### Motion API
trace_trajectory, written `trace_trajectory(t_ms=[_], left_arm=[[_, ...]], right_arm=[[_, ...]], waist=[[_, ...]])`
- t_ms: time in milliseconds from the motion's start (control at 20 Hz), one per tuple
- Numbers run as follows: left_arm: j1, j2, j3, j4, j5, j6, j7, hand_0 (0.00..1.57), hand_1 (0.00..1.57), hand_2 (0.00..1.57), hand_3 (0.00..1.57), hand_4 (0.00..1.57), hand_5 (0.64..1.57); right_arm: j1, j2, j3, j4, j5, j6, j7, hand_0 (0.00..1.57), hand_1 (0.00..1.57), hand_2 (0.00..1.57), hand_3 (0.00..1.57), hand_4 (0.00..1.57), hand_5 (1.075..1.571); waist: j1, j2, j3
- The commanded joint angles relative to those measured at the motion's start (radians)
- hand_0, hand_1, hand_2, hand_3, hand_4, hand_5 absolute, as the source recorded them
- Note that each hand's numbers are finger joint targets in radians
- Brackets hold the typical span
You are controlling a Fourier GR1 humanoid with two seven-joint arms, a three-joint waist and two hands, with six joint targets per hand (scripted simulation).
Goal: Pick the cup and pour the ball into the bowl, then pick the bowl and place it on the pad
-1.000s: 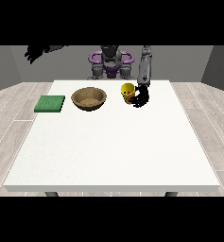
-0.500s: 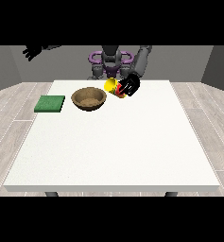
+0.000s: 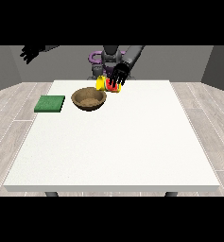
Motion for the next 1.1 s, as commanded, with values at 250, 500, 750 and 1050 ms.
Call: trace_trajectory(t_ms=[250,500,750,1050], left_arm=[[-0.196,-0.029,-0.249,0.041,-0.271,-0.206,0.39,1.46,1.46,1.57,1.57,1.26,1.557],[-0.248,-0.03,-0.346,0.058,-0.384,-0.346,0.464,1.22,1.22,1.57,1.57,1.06,1.571],[-0.191,-0.03,-0.406,-0.065,-0.371,-0.502,0.431,0.25,0.25,1.23,1.56,1.08,1.57],[-0.19,-0.03,-0.402,-0.174,-0.409,-0.563,0.398,0.0,0.0,1.06,1.55,1.11,1.57]], right_arm=[[-0.067,0.0,0.035,0.091,0.039,0.011,-0.014,0.0,0.0,0.0,0.18,0.69,1.556],[-0.099,0.035,0.06,0.092,0.064,-0.028,-0.021,0.0,0.0,0.0,0.29,0.69,1.552],[-0.14,0.073,0.092,0.082,0.075,-0.075,0.009,0.0,0.0,0.0,0.32,0.69,1.553],[-0.132,0.056,0.059,0.133,0.084,-0.079,-0.066,0.0,0.0,0.0,0.14,0.73,1.546]], waist=[[-0.035,-0.039,-0.0007],[-0.046,-0.025,-0.0017],[-0.061,-0.039,-0.0029],[0.023,-0.009,-0.0028]])
